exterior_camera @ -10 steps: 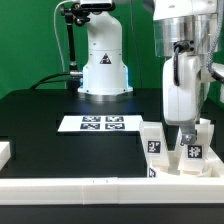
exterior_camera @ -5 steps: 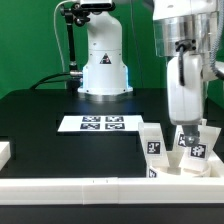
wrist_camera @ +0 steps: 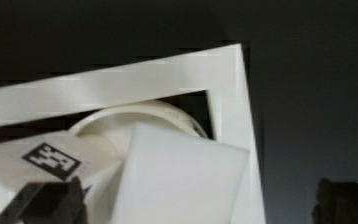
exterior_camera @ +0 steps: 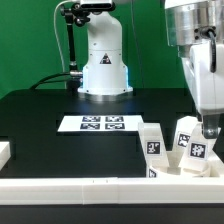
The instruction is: Assemble stool
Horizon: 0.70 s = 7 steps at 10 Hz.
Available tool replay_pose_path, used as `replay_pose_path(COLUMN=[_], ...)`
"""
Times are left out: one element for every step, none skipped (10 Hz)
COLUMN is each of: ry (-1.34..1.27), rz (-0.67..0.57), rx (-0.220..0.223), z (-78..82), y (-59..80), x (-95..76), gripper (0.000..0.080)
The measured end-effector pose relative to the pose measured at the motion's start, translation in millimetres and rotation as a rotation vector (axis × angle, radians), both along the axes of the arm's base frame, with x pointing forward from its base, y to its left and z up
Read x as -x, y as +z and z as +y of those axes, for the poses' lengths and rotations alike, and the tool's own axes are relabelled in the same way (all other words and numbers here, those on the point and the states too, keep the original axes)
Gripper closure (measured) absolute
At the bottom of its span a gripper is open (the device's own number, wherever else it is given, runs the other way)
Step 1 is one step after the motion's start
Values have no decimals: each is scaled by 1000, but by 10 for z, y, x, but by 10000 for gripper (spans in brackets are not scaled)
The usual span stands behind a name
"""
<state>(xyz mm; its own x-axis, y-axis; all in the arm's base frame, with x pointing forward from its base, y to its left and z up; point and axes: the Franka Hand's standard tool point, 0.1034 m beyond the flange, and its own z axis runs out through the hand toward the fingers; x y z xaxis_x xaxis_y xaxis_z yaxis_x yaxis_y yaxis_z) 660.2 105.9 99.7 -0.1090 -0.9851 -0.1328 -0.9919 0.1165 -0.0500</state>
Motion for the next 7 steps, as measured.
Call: replay_pose_path(ry=[69, 156, 282, 392, 506, 620, 721], rz=[-8, -19, -27, -34, -40, -56, -79], rx=[5, 11, 32, 47, 50, 57, 69], z=[2, 2, 10, 33, 46, 66, 88], y=[-2, -4, -6, -1, 22, 34, 34], x=[1, 2, 12, 18, 12, 2, -15], gripper=[151, 151, 151, 151, 151, 151, 151])
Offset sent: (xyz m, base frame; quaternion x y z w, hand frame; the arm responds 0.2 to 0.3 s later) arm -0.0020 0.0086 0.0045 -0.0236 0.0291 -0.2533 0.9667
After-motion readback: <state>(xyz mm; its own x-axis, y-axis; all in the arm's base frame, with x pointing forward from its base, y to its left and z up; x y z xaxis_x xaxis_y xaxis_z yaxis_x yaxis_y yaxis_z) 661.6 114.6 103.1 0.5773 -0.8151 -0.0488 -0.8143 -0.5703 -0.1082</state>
